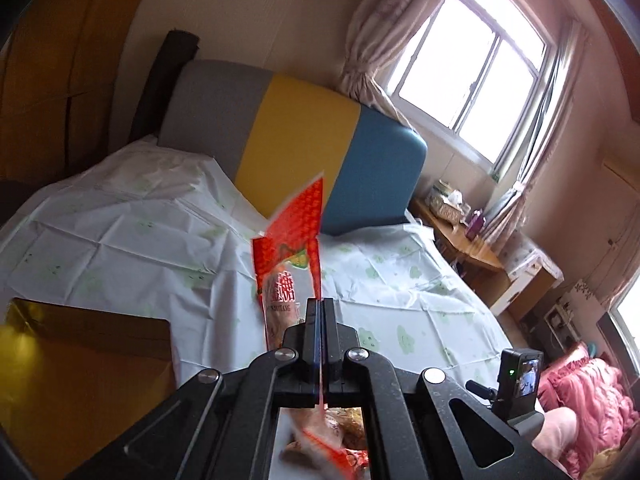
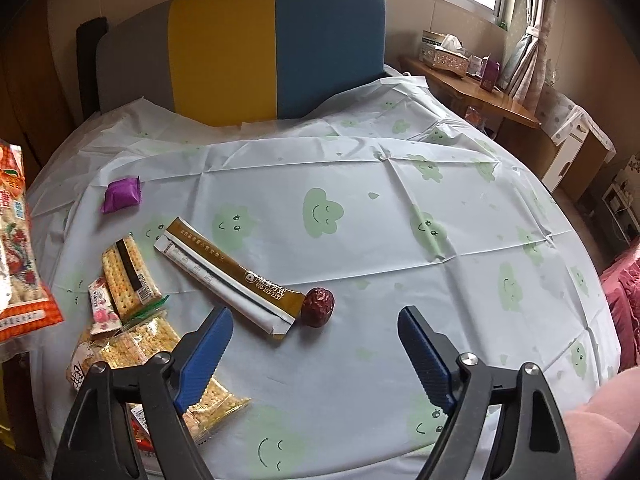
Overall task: Organize snacks
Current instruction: 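Drop the candy bag in the tray with left gripper while right grasps the stick packet, then carry the stick packet into the gold tray and open the right gripper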
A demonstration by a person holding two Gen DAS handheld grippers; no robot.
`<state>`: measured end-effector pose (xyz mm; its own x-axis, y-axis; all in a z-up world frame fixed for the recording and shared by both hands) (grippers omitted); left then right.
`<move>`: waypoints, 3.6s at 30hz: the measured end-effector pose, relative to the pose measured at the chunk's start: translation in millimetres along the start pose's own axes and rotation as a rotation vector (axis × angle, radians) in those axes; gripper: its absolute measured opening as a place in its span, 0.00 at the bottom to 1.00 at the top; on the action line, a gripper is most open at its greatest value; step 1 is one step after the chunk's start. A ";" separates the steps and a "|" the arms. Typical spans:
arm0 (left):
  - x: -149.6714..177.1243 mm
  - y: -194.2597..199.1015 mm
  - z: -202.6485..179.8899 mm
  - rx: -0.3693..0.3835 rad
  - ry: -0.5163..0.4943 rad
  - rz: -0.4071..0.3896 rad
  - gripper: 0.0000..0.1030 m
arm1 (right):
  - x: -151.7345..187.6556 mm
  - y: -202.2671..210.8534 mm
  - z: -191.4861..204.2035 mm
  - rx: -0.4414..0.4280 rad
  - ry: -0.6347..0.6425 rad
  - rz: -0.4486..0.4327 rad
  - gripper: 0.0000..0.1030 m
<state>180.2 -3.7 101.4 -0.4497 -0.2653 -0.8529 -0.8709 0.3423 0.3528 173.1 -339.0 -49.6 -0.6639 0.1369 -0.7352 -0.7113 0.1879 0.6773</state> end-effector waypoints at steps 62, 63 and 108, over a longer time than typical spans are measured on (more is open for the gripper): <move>145.0 61.3 112.2 -0.355 -0.107 0.262 0.02 | 16.0 -80.9 84.2 -0.195 0.300 0.183 0.26; 145.8 62.2 112.3 -0.354 -0.106 0.262 0.02 | 17.6 -78.6 84.8 -0.186 0.304 0.179 0.26; 154.0 102.9 176.2 -0.499 0.028 0.202 0.05 | 38.9 105.6 308.4 -0.744 0.109 0.186 0.29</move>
<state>56.3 149.5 -61.5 -0.6174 -0.2651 -0.7406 -0.7516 -0.0792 0.6548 143.4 -13.8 -15.1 -0.7793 -0.0020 -0.6267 -0.5277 -0.5372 0.6580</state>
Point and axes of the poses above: each gripper's, at about its wrist camera, not at the fingertips, and y roughly against the way its jaws point, z to its left, x to its underside, the point moved 4 cm from there along -y, roughly the way its jaws point, and after that the axes turned 11 degrees about -z, right-handed, at the moved point
